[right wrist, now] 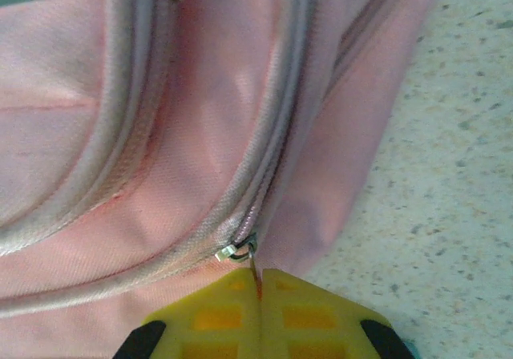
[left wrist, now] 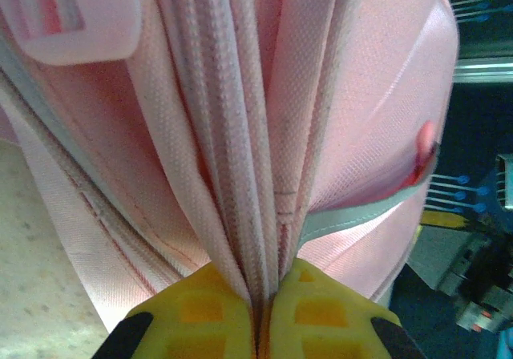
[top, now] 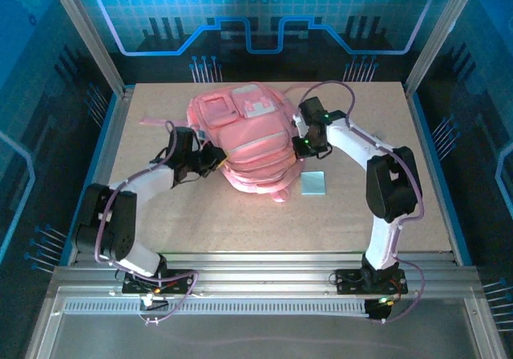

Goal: Pack the student bag

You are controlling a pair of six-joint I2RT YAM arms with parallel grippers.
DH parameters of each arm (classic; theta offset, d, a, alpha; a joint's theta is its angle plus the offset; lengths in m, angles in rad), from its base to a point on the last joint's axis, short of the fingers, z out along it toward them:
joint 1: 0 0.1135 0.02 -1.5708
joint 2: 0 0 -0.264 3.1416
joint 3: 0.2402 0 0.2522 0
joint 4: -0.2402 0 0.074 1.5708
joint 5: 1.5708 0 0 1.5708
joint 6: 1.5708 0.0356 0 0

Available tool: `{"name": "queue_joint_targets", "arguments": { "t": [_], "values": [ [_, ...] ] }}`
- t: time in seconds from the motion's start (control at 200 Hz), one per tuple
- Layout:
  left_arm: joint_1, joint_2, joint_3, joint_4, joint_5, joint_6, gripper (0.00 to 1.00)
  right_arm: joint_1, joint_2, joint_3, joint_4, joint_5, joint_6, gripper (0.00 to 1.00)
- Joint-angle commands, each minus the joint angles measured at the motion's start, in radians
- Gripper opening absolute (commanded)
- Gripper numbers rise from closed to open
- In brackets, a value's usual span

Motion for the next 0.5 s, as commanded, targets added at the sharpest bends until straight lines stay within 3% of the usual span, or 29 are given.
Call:
{"name": "queue_joint_targets", "arguments": {
  "t": [0.0,0.09,0.2,0.235,0.255,0.32,0.37,0.495],
  "values": [
    [0.047,0.058,0.134,-0.151,0.024,0.220,0.00,-0.011,-0.028,-0.075,-0.012,-0.047,-0.013,0.00],
    [0.062,0.112,0.216,-0.126,-0.004,0.232,0.02,0.046,-0.010,-0.117,0.033,-0.074,-0.024,0.00],
    [0.087,0.185,0.309,-0.080,-0.028,0.186,0.10,0.121,0.043,-0.114,0.055,-0.146,-0.007,0.00],
    [0.094,0.207,0.343,-0.082,-0.038,0.171,0.25,0.149,0.056,-0.108,0.069,-0.163,0.006,0.00],
    [0.098,0.215,0.361,-0.084,-0.040,0.164,0.40,0.163,0.063,-0.104,0.078,-0.170,0.015,0.00],
    [0.105,0.226,0.397,-0.106,-0.066,0.144,0.68,0.209,0.094,-0.065,0.094,-0.199,0.038,0.00],
    [0.108,0.211,0.397,-0.117,-0.105,0.132,0.97,0.239,0.118,-0.022,0.099,-0.219,0.052,0.00],
    [0.116,0.100,0.334,-0.127,-0.181,0.121,0.99,0.287,0.167,0.096,0.093,-0.261,0.082,0.00]
  ]
}}
